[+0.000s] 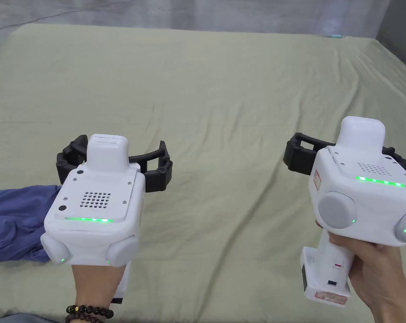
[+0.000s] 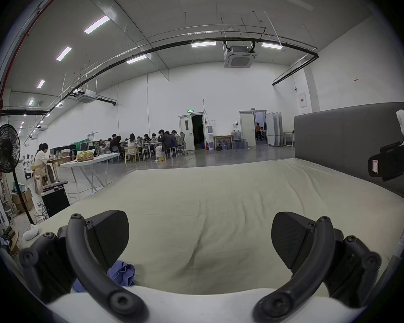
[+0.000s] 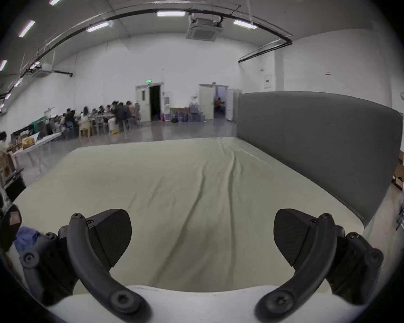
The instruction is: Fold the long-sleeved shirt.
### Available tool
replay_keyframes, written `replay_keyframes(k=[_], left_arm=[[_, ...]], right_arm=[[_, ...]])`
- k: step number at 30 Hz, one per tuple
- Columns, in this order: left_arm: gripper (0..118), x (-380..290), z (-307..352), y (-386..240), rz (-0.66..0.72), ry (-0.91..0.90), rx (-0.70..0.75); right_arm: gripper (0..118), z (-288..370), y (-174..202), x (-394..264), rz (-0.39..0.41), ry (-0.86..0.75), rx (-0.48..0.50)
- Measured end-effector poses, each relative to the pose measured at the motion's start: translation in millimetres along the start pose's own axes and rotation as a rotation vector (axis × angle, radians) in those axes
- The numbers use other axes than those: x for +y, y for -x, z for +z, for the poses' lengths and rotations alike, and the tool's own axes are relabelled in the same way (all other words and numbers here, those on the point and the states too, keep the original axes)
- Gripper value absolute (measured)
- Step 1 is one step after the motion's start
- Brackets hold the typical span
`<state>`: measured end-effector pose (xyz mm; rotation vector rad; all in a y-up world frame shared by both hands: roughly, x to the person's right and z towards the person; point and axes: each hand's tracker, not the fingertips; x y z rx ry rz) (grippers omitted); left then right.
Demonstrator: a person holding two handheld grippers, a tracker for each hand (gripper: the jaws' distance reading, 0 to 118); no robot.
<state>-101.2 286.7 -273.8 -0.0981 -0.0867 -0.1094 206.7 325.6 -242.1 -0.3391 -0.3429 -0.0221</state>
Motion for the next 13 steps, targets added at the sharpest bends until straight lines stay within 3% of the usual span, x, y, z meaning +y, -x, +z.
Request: replay_keyframes(k=[2, 4, 5, 7, 8, 9, 10, 12, 13], left_arm=[[118, -0.2, -0.5, -1.1, 0.000, 0.001, 0.002], [118, -0.3, -0.5, -1.3, 0.003, 0.003, -0.003], [118, -0.4, -0.1, -1.6, 0.004, 0.002, -0.002], [118, -0.3, 0.4, -1.8, 0.004, 0.001, -0.004], [118, -0.2, 0.5, -1.8, 0.003, 0.001, -0.003], [118, -0.1, 0.6, -1.8, 0.004, 0.000, -0.002], [118, 0.0, 0.6, -1.7, 0.005, -0.001, -0.001], [118, 0.2, 0.3, -1.8, 0.009, 0.002, -0.002], [118, 0.4, 0.6, -1.8, 0.011, 0.004, -0.003]], right_arm=[[118, 4.0, -4.7, -3.3, 0.019, -0.009, 0.135], [118, 11.7, -10.3, -6.7, -0.037, -0.081, 0.236], [118, 15.3, -10.6, -6.9, -0.057, -0.122, 0.245], [118, 20.4, -4.1, -8.2, -0.020, -0.236, 0.156], [118, 19.8, 0.2, -7.7, 0.058, -0.284, 0.143], [118, 14.4, 0.7, -8.1, 0.125, -0.320, 0.193], [118, 11.7, -0.8, -8.6, 0.149, -0.328, 0.265], [118, 9.7, 4.1, -4.8, 0.127, -0.163, 0.161], [118, 7.9, 4.7, -6.7, 0.112, -0.167, 0.171]])
